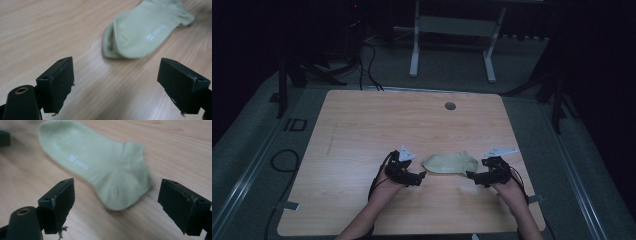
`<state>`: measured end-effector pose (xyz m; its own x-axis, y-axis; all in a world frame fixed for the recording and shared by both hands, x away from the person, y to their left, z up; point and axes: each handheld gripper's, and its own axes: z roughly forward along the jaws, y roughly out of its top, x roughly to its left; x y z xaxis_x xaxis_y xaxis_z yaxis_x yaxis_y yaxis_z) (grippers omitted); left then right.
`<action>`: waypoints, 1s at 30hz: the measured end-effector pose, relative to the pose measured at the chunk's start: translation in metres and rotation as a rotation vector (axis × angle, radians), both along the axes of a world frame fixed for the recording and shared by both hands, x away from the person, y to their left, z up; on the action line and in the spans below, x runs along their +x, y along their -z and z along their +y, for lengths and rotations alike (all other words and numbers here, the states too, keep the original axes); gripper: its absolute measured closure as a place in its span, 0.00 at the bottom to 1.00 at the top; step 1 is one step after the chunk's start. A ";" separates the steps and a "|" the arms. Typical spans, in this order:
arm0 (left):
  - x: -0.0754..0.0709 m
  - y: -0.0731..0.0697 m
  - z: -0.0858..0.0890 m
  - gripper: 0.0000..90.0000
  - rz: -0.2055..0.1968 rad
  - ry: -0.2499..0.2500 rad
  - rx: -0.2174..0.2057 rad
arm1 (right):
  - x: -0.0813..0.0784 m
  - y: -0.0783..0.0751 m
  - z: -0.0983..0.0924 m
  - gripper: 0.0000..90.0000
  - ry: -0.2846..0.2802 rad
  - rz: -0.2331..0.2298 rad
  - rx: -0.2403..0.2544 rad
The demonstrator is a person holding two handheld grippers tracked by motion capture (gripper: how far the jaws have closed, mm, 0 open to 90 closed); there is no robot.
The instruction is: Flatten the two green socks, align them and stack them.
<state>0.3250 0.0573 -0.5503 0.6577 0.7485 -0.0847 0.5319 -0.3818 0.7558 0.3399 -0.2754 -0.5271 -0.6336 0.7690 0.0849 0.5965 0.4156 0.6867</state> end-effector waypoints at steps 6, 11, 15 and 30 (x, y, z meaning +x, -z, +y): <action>-0.010 0.006 0.015 0.13 0.007 -0.018 -0.010 | -0.015 0.007 -0.003 0.15 -0.026 -0.011 0.019; -0.019 0.010 0.028 0.13 0.002 -0.028 -0.010 | -0.029 0.014 -0.006 0.14 -0.039 -0.024 0.017; -0.026 0.013 0.037 0.13 0.016 -0.038 -0.020 | -0.039 0.021 -0.010 0.14 -0.040 -0.027 0.018; -0.055 0.021 0.060 0.12 0.022 -0.056 0.007 | -0.069 0.031 -0.022 0.14 -0.034 -0.047 0.042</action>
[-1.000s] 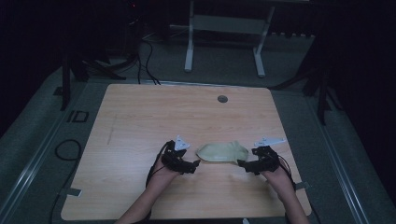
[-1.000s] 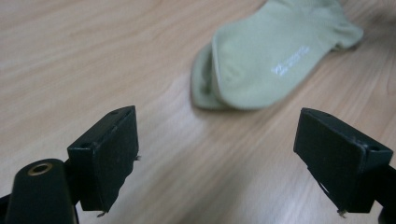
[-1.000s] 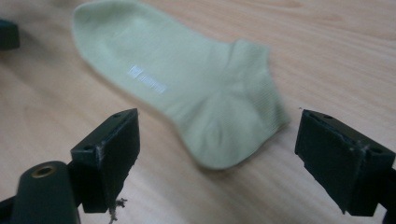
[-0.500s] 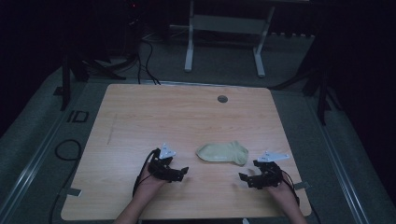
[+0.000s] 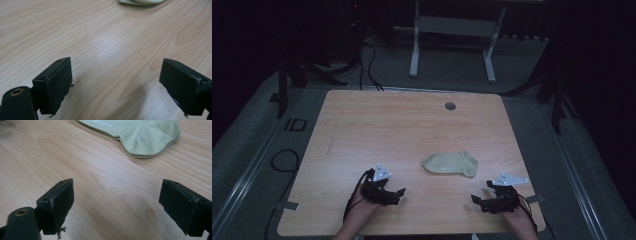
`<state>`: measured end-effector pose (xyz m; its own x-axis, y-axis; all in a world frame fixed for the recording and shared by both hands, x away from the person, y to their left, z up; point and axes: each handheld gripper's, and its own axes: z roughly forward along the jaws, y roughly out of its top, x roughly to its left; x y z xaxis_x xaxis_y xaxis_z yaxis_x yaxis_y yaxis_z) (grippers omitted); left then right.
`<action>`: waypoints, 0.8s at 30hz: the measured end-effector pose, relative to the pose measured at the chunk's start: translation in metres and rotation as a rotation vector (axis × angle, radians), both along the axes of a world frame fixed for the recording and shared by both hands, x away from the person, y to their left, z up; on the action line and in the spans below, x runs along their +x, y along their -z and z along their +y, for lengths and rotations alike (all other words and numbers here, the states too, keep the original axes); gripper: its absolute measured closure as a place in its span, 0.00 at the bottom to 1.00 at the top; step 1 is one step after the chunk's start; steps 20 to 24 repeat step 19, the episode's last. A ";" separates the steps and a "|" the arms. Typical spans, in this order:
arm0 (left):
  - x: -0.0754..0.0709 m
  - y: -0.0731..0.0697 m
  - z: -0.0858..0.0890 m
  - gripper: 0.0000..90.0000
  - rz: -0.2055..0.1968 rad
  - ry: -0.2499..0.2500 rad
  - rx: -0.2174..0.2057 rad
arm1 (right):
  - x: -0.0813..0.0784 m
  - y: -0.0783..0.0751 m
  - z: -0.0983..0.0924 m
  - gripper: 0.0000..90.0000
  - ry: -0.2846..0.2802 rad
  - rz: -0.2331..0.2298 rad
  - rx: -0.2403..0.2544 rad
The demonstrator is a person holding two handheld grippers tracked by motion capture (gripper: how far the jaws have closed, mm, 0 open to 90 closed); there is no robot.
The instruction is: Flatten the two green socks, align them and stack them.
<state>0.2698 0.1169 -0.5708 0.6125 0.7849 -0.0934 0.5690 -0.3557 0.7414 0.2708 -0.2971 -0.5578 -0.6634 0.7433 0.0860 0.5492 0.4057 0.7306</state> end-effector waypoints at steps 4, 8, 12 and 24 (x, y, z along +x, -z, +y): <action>-0.006 0.000 0.008 0.12 -0.002 -0.016 -0.008 | -0.002 0.001 -0.003 0.14 0.006 -0.001 0.005; -0.014 0.002 0.023 0.12 -0.013 -0.044 -0.005 | -0.004 0.002 -0.008 0.14 0.020 -0.007 0.006; -0.018 0.004 0.033 0.12 -0.014 -0.064 -0.005 | -0.005 0.002 -0.009 0.14 0.019 -0.008 0.007; -0.021 0.007 0.039 0.12 -0.014 -0.070 -0.011 | -0.005 0.005 -0.009 0.14 0.006 -0.011 -0.002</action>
